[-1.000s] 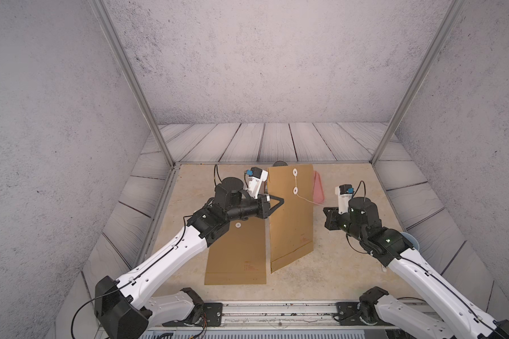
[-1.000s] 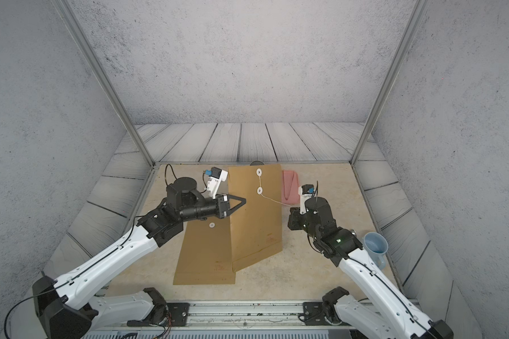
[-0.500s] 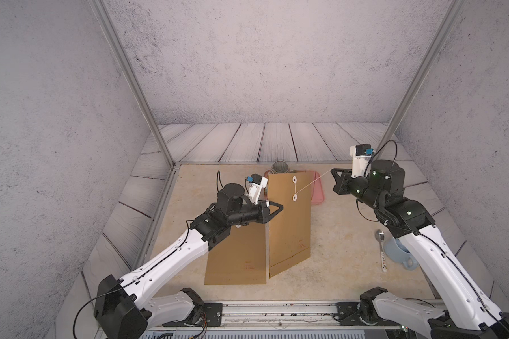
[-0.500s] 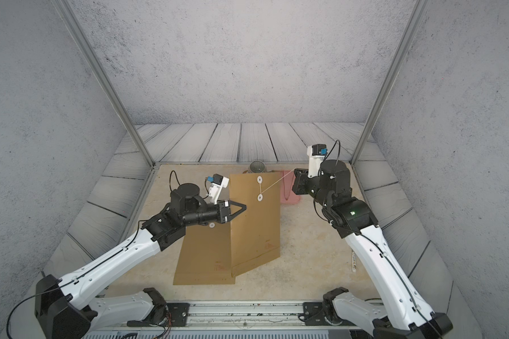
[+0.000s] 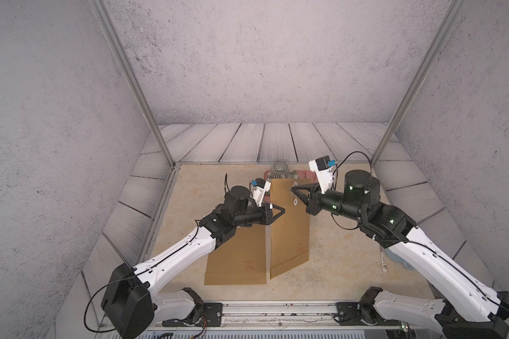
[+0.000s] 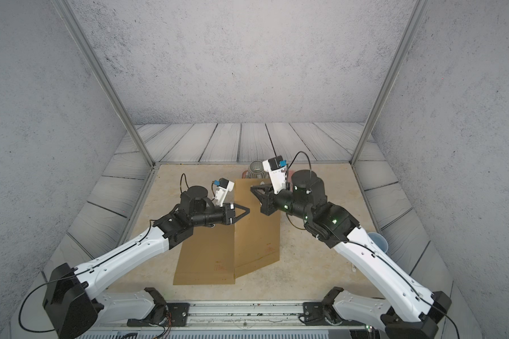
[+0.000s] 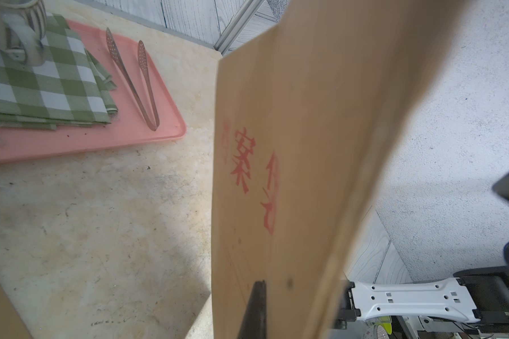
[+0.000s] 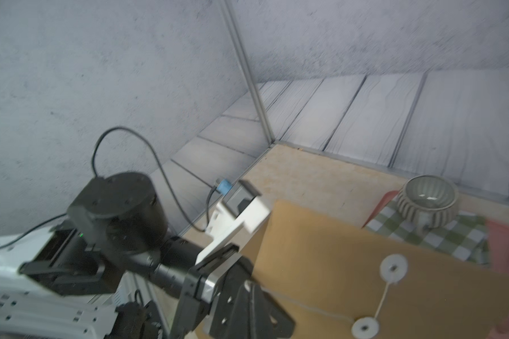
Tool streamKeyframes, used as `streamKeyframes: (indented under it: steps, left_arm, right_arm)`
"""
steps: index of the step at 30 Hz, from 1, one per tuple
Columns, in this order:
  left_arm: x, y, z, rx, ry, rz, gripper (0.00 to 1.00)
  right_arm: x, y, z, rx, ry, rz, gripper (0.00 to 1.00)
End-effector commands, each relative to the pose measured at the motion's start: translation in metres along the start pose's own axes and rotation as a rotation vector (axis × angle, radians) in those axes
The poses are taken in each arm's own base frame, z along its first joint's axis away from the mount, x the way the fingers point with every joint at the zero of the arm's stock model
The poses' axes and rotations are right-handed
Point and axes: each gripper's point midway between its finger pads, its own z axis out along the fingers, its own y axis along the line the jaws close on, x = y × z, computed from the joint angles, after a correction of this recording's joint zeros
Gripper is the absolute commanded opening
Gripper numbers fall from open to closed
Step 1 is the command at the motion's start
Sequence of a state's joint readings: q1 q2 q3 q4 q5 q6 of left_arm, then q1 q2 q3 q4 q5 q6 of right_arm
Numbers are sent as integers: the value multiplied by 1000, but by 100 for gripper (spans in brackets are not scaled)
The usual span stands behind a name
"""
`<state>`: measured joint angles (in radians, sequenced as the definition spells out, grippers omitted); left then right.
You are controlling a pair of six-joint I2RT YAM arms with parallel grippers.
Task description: Open the file bag
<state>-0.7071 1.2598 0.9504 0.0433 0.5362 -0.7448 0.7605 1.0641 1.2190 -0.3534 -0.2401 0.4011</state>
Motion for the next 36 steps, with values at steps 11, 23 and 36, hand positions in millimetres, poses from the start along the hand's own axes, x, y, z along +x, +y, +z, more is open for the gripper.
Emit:
streamKeyframes:
  steps: [11,23,36]
  left_arm:
    - [-21,-16,-6,53,-83,15,0]
    - [-18,-20,-22,49,-77,33,0]
    - [8,-3,-12,47,9,15,0]
  right_arm:
    - [183,-112,-29,393,182,304,0]
    - [149,-209,-92,804,89,421,0]
    - [-39,-145,-92,588,-130,139,0]
